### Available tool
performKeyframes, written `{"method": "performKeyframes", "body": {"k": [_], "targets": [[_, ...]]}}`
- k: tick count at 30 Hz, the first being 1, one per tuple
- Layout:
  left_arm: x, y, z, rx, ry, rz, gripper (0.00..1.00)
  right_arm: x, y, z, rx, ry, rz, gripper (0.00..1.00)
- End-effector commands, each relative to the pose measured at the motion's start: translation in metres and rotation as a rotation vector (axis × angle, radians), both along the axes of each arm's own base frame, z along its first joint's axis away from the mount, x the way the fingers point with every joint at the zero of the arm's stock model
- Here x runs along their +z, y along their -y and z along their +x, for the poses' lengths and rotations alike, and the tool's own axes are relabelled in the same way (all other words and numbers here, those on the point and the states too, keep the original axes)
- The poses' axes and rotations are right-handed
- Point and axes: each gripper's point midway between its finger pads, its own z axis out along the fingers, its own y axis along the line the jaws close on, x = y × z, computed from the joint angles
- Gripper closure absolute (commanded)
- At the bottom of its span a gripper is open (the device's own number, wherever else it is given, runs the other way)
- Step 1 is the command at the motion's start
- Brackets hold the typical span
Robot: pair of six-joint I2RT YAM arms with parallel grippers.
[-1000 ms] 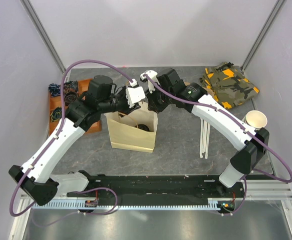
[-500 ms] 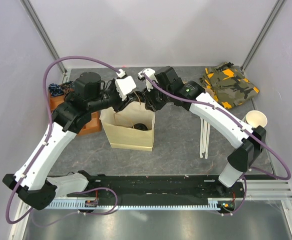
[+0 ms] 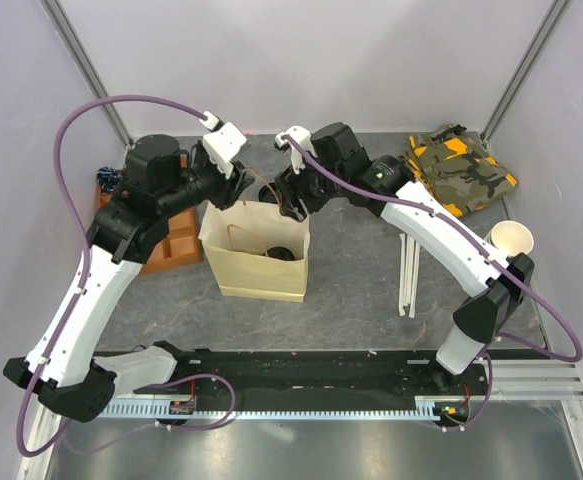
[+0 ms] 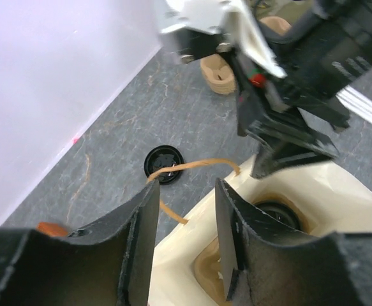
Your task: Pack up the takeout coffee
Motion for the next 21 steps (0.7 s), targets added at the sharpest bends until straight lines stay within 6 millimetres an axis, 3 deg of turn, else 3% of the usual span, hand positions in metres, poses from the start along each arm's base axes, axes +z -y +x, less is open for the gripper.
{"method": "performKeyframes", "body": {"k": [1,3,4,8,12,14,15,17,18,20,21], "targets": [[0.037,-0.016,0.012,0.118,-0.022,-0.160,0.52,0.050,0.001,-0.003,0.009,0.094,0.082,0.25],[0.037,-0.027,0.022,0.156,-0.061,-0.193,0.51,0.065,0.007,-0.005,0.010,0.131,0.092,0.11],[0.043,-0.036,0.028,0.195,-0.076,-0.235,0.51,0.068,0.011,-0.008,0.012,0.135,0.088,0.09],[0.044,-0.054,0.046,0.268,-0.163,-0.342,0.50,0.093,0.035,-0.012,-0.025,0.186,0.086,0.05],[0.033,-0.070,0.067,0.344,-0.239,-0.420,0.50,0.100,0.067,-0.009,-0.128,0.206,0.067,0.04],[0.030,-0.080,0.075,0.383,-0.240,-0.436,0.48,0.087,0.087,-0.008,-0.213,0.155,0.045,0.05],[0.027,-0.083,0.079,0.399,-0.248,-0.445,0.48,0.079,0.107,0.002,-0.290,0.124,0.041,0.07],[0.022,-0.091,0.088,0.430,-0.261,-0.454,0.46,0.056,0.135,0.002,-0.375,0.062,0.019,0.09],[0.020,-0.094,0.090,0.442,-0.268,-0.461,0.46,0.045,0.160,0.010,-0.449,0.040,0.000,0.12],[0.014,-0.101,0.095,0.459,-0.283,-0.471,0.45,0.005,0.192,0.009,-0.543,-0.057,-0.077,0.16],[0.011,-0.103,0.098,0.466,-0.293,-0.477,0.45,-0.010,0.218,0.013,-0.623,-0.101,-0.102,0.19]]}}
